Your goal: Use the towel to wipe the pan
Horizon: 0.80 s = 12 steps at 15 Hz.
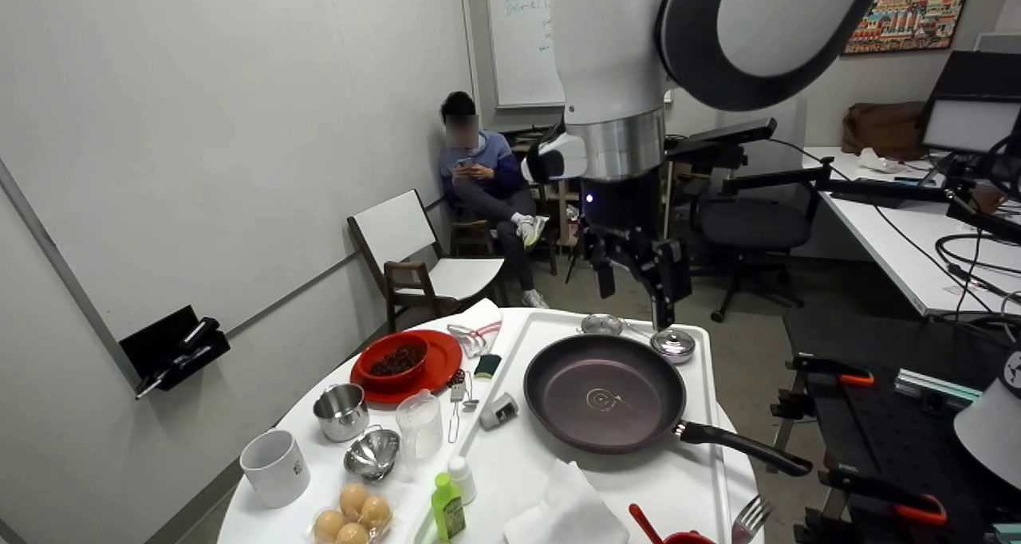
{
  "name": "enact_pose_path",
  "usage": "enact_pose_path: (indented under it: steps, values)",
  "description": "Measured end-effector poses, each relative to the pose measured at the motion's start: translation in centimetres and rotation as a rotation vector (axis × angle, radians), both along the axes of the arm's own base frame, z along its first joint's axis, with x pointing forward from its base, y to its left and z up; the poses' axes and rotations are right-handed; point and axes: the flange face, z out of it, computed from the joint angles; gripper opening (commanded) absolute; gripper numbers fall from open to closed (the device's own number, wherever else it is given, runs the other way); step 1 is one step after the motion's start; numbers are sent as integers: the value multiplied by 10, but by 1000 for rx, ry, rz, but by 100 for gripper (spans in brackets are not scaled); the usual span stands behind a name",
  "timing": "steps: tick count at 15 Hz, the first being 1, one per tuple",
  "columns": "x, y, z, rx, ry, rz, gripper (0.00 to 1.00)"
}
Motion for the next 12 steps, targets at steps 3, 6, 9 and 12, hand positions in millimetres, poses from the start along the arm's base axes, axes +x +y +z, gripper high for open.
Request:
enact_pose_path:
  steps: [3,6,9,12]
  values:
    - [5,11,-27,-61,-6,83,99]
    - [12,9,-46,-115,-19,92,100]
    - [18,3,-46,-119,-25,74,100]
    - [19,3,-45,-118,-29,73,100]
